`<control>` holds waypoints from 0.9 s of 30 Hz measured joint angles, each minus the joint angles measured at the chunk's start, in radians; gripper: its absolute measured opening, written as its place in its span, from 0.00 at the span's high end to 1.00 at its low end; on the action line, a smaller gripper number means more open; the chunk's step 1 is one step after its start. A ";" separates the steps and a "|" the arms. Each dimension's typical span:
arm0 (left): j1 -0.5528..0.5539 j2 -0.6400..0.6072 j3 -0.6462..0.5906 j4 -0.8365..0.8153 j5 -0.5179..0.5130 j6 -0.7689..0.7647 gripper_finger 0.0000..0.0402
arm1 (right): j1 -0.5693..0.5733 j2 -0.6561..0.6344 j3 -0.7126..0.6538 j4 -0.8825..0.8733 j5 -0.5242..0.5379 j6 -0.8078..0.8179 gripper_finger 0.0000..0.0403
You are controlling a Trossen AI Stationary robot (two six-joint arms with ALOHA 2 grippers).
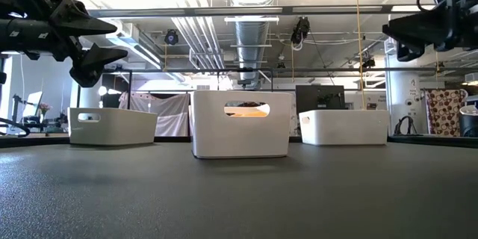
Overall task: Sort produce into baskets
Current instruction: Return to Home Position
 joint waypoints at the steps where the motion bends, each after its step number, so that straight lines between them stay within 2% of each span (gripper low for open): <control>1: 0.000 0.000 0.000 0.000 0.000 0.000 0.46 | 0.000 0.000 0.000 -0.007 -0.001 -0.002 0.83; 27: 0.000 0.000 0.000 0.000 -0.001 0.000 0.46 | 0.000 0.010 -0.001 -0.024 -0.019 0.012 0.83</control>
